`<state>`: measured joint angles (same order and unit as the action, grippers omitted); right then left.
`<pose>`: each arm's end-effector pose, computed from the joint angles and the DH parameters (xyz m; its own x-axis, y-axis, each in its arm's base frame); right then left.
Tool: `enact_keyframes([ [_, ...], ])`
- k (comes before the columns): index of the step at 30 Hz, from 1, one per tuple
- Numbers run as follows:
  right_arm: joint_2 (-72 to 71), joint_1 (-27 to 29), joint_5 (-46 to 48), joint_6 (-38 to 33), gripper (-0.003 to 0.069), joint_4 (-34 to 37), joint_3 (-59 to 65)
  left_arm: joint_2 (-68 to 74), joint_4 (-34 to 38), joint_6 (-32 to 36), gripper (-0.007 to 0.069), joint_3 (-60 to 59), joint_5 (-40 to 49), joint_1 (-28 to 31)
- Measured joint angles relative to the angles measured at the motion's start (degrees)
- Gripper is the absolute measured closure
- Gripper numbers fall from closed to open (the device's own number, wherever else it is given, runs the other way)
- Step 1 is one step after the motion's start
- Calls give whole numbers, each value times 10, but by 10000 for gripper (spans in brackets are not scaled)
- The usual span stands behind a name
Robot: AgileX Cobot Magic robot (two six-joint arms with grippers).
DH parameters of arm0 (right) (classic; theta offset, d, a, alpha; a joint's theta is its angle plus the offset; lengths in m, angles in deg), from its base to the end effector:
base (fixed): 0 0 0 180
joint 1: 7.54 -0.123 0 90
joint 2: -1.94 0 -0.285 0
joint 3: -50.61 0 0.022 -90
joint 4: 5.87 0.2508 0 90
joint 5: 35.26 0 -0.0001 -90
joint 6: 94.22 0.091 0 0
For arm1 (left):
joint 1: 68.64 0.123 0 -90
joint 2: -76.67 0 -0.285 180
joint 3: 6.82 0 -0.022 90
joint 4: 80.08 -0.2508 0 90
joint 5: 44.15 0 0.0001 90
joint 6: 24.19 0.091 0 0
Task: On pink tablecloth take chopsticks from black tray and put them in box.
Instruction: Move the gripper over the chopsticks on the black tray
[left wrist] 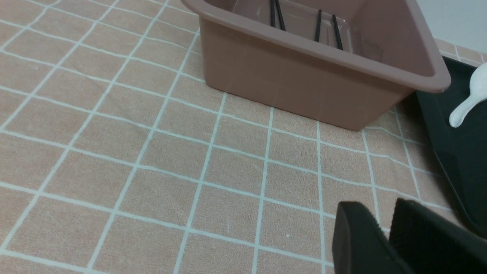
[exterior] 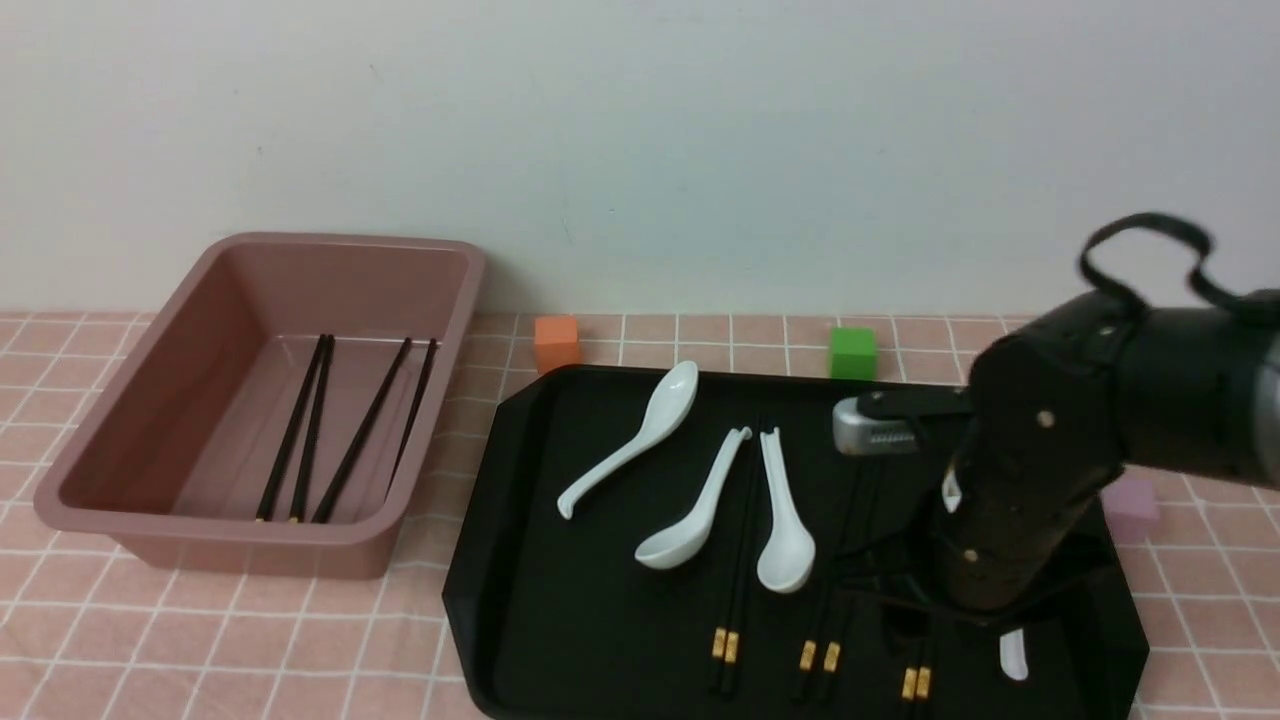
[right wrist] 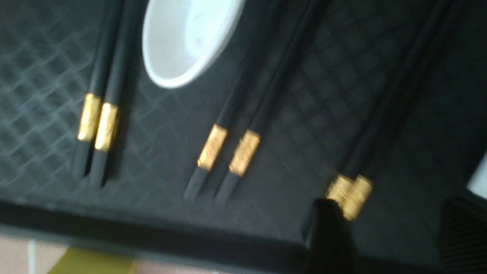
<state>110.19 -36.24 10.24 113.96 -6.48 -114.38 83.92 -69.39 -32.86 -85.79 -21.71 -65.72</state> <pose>0.2886 0.1572 0.1852 -0.9844 -0.0081 -0.1760 -0.0232 0.9962 0.0842 0.0525 -0.0038 0.1688 -0.3026 -0.3335 -0.8929 -0.0844 0.9425 -0.3234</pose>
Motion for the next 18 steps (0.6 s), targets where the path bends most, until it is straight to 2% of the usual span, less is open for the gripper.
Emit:
enact_keyframes([
  [2,21,0,-12,8,212,-1,-2,0,0,0,469,0,0,0],
  [5,38,0,-21,29,211,-14,-4,0,0,0,463,0,0,0],
  [10,64,0,-26,57,245,-37,-5,0,0,0,459,0,0,0],
  [18,76,1,-26,58,268,-36,-14,0,0,0,449,0,0,0],
])
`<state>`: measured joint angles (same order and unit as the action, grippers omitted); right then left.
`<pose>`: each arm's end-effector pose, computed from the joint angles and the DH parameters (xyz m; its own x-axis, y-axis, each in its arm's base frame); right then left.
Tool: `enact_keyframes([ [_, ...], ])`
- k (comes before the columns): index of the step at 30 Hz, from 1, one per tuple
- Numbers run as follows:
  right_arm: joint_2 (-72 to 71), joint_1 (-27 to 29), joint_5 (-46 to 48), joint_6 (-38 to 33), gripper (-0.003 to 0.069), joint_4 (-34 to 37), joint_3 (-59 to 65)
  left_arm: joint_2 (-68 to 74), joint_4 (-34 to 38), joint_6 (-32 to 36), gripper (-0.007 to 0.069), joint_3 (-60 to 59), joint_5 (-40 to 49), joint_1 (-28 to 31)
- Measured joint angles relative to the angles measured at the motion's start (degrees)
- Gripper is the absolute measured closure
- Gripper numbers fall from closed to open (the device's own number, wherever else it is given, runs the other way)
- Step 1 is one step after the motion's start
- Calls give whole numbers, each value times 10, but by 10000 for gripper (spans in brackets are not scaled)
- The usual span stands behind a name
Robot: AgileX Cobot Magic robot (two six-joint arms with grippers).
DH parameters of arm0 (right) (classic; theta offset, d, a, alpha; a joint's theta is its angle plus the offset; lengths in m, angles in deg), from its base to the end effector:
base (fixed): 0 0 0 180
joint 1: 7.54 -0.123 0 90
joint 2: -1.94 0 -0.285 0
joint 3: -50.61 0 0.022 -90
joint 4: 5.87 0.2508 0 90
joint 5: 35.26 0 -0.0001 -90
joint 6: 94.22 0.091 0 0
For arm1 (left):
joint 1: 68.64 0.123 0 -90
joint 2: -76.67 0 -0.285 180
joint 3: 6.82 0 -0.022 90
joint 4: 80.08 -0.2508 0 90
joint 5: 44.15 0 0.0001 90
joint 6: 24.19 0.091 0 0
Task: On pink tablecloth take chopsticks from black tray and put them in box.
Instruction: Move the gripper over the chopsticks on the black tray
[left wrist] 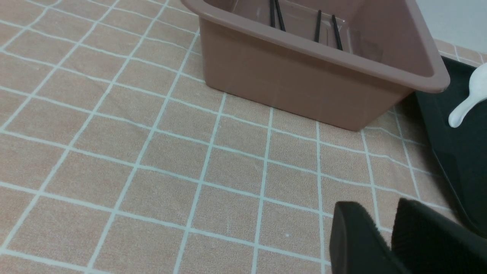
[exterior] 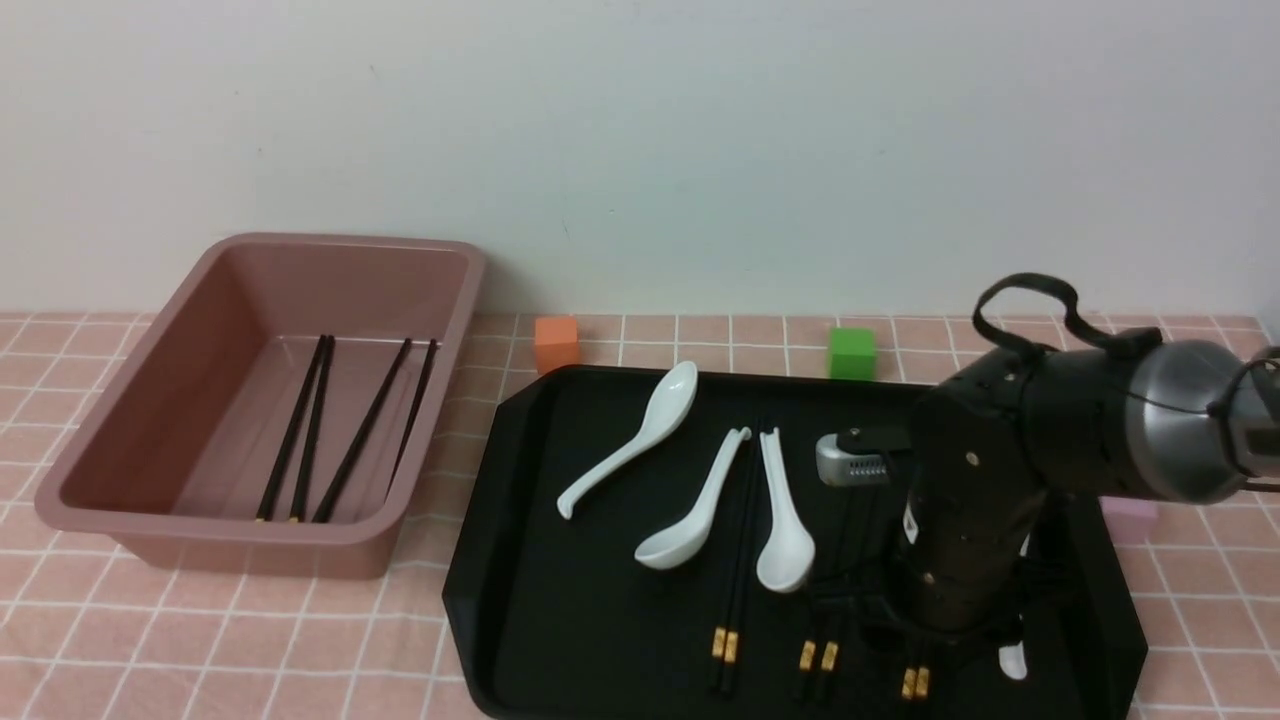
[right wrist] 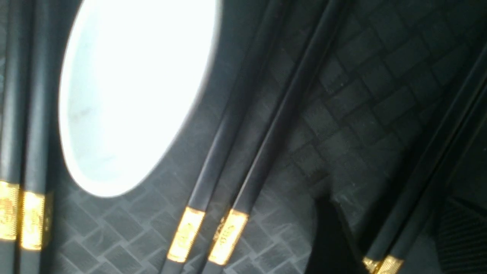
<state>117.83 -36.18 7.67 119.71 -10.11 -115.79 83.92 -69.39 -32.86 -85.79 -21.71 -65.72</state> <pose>0.3041 0.1609 0.1468 -0.9892 0.0428 -0.1400 0.0397 0.9989 0.0254 0.0525 -0.0038 0.1688 -0.3026 -0.3335 -0.8929 -0.0844 0.9425 -0.3234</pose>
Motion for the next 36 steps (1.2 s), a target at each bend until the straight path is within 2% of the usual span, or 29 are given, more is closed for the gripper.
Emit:
enact_keyframes([
  [6,3,3,4,0,294,13,-2,0,0,0,447,0,0,0],
  [12,4,3,9,0,480,20,-5,0,0,0,441,0,0,0],
  [14,5,3,12,0,516,20,-6,0,0,0,441,0,0,0],
  [22,-6,3,36,0,515,-5,-2,0,0,0,441,0,0,0],
  [31,-123,3,119,-7,515,-40,4,0,0,0,433,0,0,0],
  [36,-187,-30,132,-36,515,-28,-34,0,0,0,427,0,0,0],
])
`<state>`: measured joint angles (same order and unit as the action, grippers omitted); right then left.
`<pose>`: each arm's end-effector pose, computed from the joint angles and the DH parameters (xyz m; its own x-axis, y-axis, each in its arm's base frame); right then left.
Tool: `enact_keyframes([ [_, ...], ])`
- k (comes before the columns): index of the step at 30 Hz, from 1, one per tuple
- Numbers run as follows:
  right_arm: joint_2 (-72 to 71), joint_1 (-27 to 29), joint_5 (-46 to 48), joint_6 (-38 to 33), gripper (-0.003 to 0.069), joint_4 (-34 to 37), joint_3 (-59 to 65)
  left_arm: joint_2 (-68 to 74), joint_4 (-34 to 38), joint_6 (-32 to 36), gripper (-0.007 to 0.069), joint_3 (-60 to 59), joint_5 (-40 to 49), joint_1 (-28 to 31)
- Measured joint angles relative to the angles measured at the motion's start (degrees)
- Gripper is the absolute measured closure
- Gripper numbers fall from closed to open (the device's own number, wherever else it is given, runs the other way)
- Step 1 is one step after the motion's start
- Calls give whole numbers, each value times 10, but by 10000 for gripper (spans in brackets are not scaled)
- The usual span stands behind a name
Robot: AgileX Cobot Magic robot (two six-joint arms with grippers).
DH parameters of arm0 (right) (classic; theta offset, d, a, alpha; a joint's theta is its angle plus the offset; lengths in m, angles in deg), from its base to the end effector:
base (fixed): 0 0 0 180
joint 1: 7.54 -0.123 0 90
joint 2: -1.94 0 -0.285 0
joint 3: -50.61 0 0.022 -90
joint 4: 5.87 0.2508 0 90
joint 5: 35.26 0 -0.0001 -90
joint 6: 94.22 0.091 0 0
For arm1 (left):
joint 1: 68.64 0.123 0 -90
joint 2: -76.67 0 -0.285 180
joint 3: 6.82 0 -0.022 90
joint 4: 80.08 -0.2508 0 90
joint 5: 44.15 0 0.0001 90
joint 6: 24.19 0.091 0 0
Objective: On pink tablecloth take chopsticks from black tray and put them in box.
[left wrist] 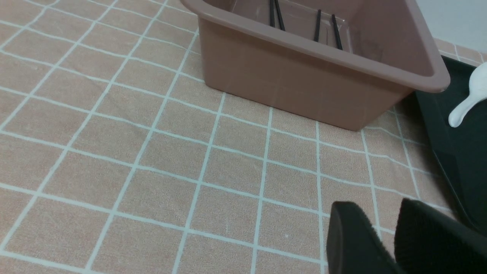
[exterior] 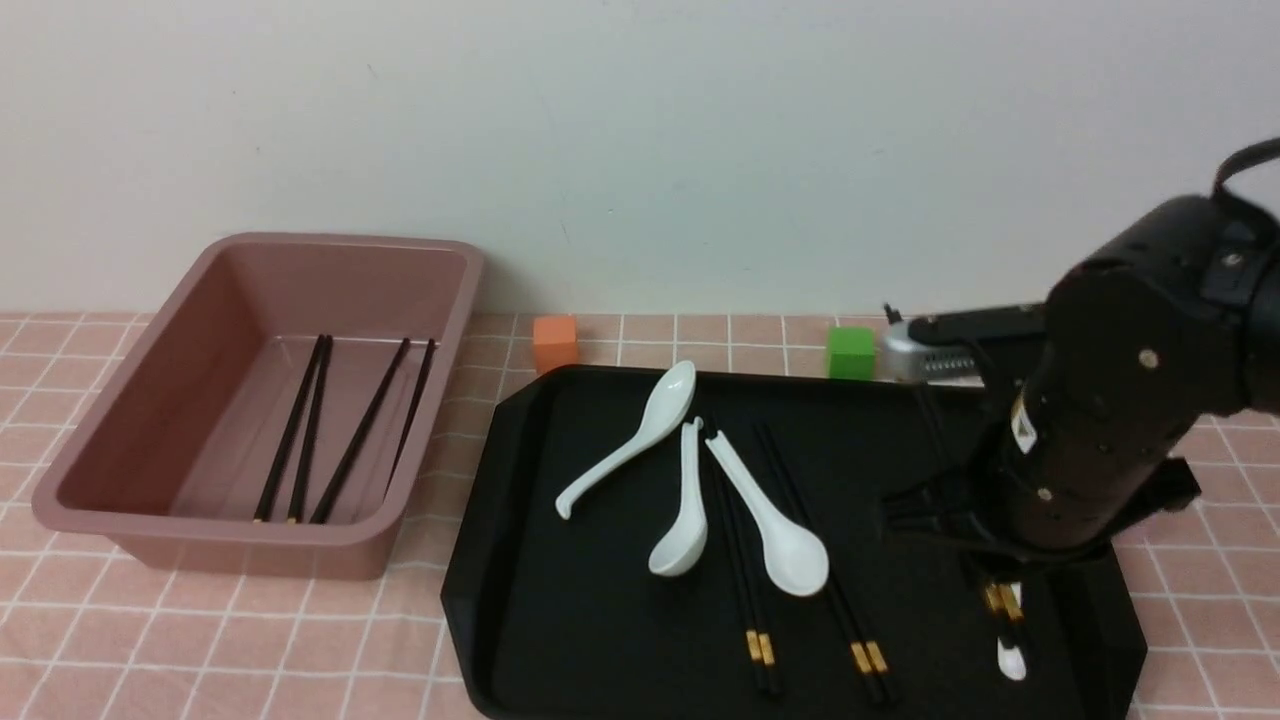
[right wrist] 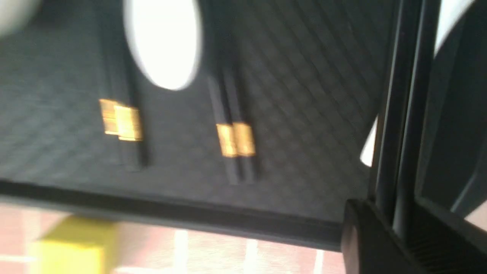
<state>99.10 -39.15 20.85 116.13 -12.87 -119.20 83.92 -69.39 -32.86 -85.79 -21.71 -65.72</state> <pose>0.2667 0.1533 0.2653 -0.9514 -0.0655 -0.3010 -0.0817 0.9958 0.0415 0.0525 -0.0038 0.1688 -0.3026 -0.3335 -0.8929 -0.0844 0.9425 -0.3234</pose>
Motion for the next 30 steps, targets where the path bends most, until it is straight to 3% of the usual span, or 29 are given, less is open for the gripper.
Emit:
enact_keyframes([
  [5,18,-57,4,-31,515,10,-111,0,0,0,422,0,0,0],
  [14,254,-157,40,-136,515,70,-497,0,0,0,411,0,0,0],
  [20,405,-164,53,-159,515,99,-719,0,0,0,407,0,0,0],
  [24,520,-164,9,-162,515,109,-857,0,0,0,407,0,0,0],
  [30,589,-164,-76,-163,515,111,-889,0,0,0,407,0,0,0],
])
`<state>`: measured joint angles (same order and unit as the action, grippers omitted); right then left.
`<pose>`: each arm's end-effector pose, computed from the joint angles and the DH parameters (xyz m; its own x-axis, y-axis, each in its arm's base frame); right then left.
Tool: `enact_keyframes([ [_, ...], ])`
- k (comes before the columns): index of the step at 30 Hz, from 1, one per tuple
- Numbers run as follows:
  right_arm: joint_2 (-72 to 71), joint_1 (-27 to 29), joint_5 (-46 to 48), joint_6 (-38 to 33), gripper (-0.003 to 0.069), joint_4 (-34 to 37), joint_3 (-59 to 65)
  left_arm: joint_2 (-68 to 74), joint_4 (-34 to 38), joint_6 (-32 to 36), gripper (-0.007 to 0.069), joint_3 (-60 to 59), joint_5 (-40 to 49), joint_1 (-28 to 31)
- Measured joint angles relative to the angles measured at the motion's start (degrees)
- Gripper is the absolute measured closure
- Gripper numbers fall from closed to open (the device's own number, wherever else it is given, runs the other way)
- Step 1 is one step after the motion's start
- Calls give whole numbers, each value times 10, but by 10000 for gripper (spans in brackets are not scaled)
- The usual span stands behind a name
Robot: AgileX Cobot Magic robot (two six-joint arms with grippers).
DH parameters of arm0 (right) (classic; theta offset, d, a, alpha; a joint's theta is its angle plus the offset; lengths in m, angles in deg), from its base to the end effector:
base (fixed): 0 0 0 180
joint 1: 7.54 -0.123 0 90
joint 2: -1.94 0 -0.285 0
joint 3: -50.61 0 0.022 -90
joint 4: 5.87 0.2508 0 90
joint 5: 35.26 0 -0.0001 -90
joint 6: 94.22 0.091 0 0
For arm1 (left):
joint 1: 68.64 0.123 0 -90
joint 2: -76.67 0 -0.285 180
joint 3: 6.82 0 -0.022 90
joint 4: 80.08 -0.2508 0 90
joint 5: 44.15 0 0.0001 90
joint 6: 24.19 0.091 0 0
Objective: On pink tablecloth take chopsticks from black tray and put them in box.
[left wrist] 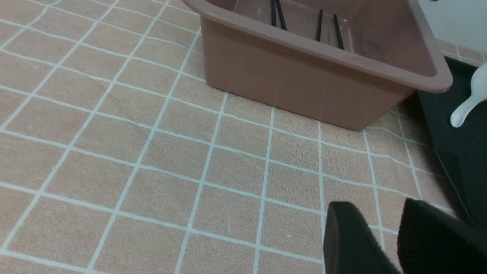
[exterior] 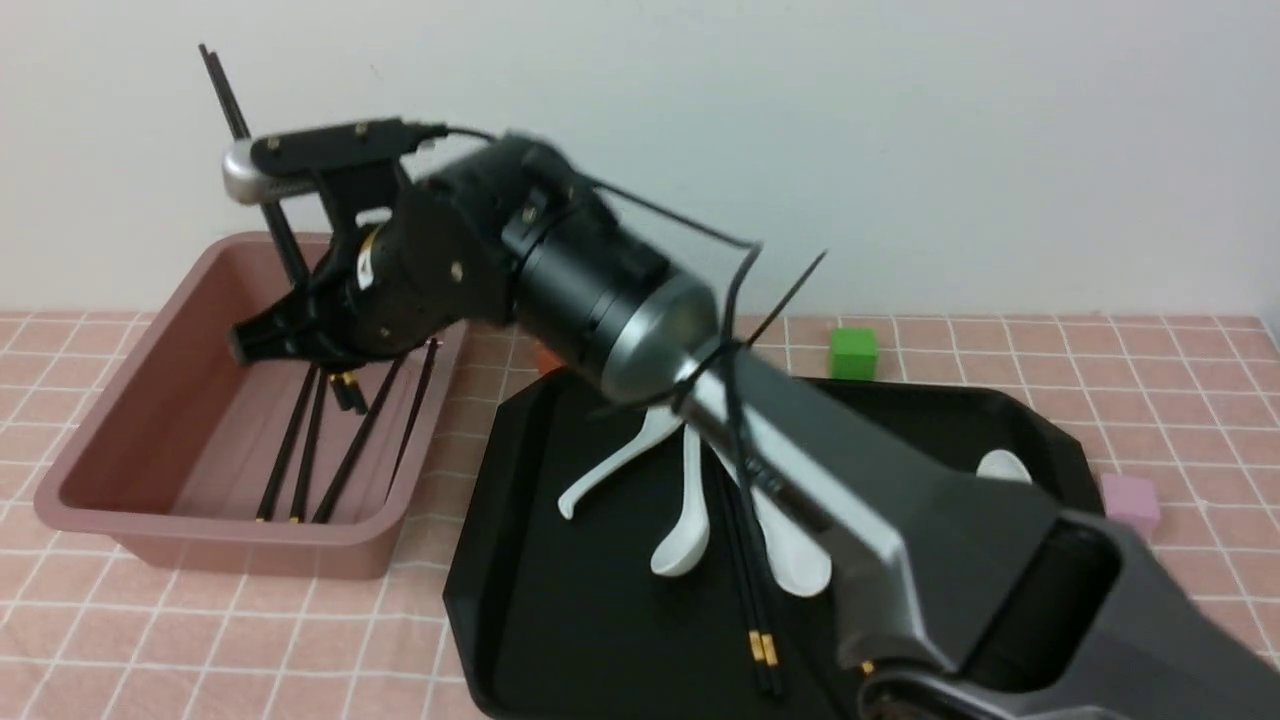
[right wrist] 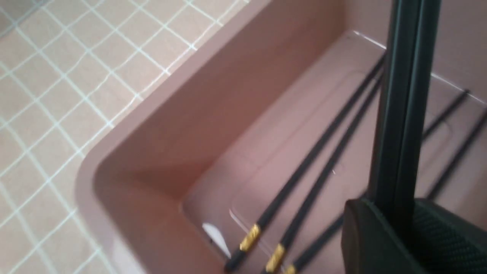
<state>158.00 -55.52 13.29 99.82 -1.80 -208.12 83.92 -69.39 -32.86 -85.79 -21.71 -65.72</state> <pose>0.3806 0.4297 0.2619 -0.5970 -0.2330 -0.7677 -0.6253 0.7346 0.2633 0.0525 -0.0038 0.1688 -0.3026 -0.3335 -0.8929 -0.0844 0.9425 -0.3234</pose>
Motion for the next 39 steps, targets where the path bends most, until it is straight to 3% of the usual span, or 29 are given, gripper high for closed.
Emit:
enact_keyframes([
  [7,31,0,-26,-1,484,2,1,0,0,0,396,0,0,0],
  [11,32,0,-21,-1,369,3,0,0,0,0,391,0,0,0],
  [13,31,1,0,-1,286,4,-1,0,0,0,388,0,0,0],
  [16,19,4,46,-1,224,9,0,0,0,0,388,0,0,0],
  [22,-65,9,168,-24,209,9,1,0,0,0,386,0,0,0],
  [24,-129,9,225,-42,262,9,-1,0,0,0,386,0,0,0],
  [27,-177,9,234,-47,323,12,3,0,0,0,386,0,0,0],
  [31,-294,10,237,-74,510,24,70,0,0,0,386,0,0,0],
  [32,-306,10,237,-76,519,24,76,0,0,0,386,0,0,0],
  [35,-420,10,237,-97,652,20,216,0,0,0,386,0,0,0],
  [36,-427,10,237,-98,657,18,225,0,0,0,386,0,0,0],
  [37,-506,10,238,-103,672,6,337,0,0,0,386,0,1,0],
  [38,-506,10,238,-103,673,6,337,0,0,0,386,0,1,0],
  [39,-557,10,238,-103,673,-7,411,0,0,0,386,0,1,0],
])
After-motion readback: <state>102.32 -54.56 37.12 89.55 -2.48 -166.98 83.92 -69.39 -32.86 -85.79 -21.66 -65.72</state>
